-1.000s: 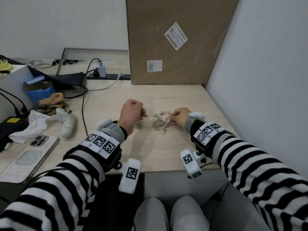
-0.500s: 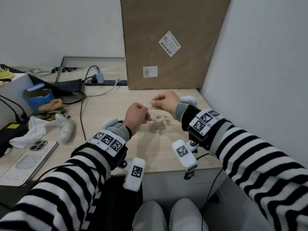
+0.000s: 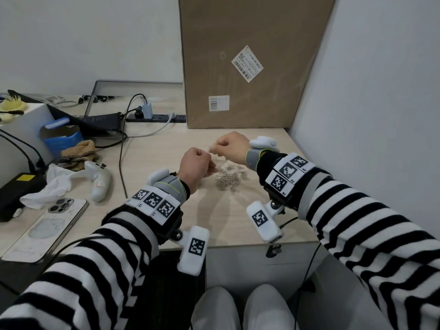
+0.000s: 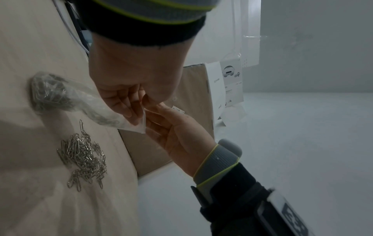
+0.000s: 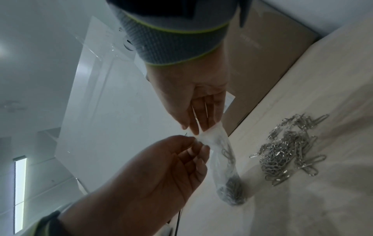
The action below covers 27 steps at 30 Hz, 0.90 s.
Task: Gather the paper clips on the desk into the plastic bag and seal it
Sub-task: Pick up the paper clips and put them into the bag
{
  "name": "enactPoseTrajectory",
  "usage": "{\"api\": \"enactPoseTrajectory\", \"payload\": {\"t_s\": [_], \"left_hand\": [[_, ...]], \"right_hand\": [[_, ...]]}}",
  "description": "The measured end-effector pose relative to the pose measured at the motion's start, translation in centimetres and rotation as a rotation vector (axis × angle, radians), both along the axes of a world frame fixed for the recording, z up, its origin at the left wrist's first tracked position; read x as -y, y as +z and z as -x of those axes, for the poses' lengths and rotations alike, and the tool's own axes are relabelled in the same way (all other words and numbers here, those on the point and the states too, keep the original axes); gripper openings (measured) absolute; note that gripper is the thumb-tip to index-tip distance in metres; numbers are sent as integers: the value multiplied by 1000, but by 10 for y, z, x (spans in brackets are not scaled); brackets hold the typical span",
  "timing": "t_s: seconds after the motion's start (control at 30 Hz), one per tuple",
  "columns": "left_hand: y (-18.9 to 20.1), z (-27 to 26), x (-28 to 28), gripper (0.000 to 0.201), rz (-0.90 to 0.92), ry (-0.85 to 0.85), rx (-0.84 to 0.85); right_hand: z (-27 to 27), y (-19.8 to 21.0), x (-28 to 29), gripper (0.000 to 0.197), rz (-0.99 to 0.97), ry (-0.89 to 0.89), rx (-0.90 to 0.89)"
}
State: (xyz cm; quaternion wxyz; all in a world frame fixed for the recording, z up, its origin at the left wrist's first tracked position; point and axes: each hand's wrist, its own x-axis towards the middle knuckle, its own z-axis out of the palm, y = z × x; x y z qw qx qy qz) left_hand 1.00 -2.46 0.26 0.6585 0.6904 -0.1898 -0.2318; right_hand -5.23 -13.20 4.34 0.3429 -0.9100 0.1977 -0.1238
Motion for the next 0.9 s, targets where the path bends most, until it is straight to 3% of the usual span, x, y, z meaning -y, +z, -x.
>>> {"api": "enactPoseTrajectory", "payload": {"t_s": [0.13,0.27,0.33,0.43,0.53,0.7,0.9], "left_hand": [[0,-5,-2,7,22,11,11],[6,-13,-7,22,66,86,42],[11,-21,-10,24,86,147,67],[20,-33,-13,19,122,193,80],[27,-43,-14,19,129,217,110],[20,-52,-12,19,86,199,113],[-14,-53,-10,16,-1,128,46]], "right_hand": [[4,5,2,29,-1,20,54],[4,2,10,31,0,-110,243],[2,-5,16,31,31,-154,249],[-3,-18,26,25,70,-170,136],[-9,-31,31,21,133,-91,-98],[-26,-49,23,43,275,108,-503],[-39,-64,15,40,355,247,-632]]}}
